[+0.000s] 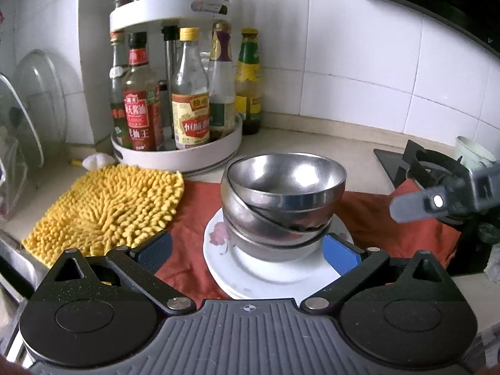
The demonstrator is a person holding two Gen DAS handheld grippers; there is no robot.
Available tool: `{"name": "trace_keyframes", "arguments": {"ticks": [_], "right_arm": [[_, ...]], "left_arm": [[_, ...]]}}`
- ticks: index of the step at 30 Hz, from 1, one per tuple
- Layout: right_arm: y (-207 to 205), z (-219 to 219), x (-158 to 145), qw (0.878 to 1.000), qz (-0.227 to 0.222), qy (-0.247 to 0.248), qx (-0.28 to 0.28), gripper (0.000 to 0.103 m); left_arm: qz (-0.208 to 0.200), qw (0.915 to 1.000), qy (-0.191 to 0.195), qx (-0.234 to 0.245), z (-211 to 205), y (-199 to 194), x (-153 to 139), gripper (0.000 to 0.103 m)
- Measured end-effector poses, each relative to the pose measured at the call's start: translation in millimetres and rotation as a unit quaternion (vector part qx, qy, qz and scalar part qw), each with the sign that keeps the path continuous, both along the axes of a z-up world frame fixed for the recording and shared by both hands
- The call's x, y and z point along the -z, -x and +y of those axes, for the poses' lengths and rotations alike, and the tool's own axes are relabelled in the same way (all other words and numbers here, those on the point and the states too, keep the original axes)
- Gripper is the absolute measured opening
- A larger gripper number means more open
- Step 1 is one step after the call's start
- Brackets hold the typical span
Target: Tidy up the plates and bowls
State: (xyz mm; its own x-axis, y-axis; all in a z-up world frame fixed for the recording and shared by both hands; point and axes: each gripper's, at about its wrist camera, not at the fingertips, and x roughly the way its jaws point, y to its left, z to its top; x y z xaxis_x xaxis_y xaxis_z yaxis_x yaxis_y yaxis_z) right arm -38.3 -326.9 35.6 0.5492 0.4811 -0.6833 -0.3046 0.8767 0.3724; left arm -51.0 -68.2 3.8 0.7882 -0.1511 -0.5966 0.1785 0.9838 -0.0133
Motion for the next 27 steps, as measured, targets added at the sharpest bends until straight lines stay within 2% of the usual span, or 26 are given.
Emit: {"name": "trace_keyframes", "arguments": {"ticks": [10, 16, 27], "right_arm": [[26, 2, 13, 1.0, 0.02, 0.007, 0.016, 0.056], [37, 10, 22, 0.999, 0.021, 0.031, 0.03, 0.056], [45, 21, 35, 0.997, 0.025, 0.063, 0.039, 0.058]], "left_arm": [[0.025, 0.9994, -0.009, -0.023, 6, 9, 5, 0.103], [0.049, 0.9983, -0.01, -0.03, 7, 15, 8, 0.103], [0.054, 0.9976, -0.013, -0.041, 7, 21, 8, 0.103]]}}
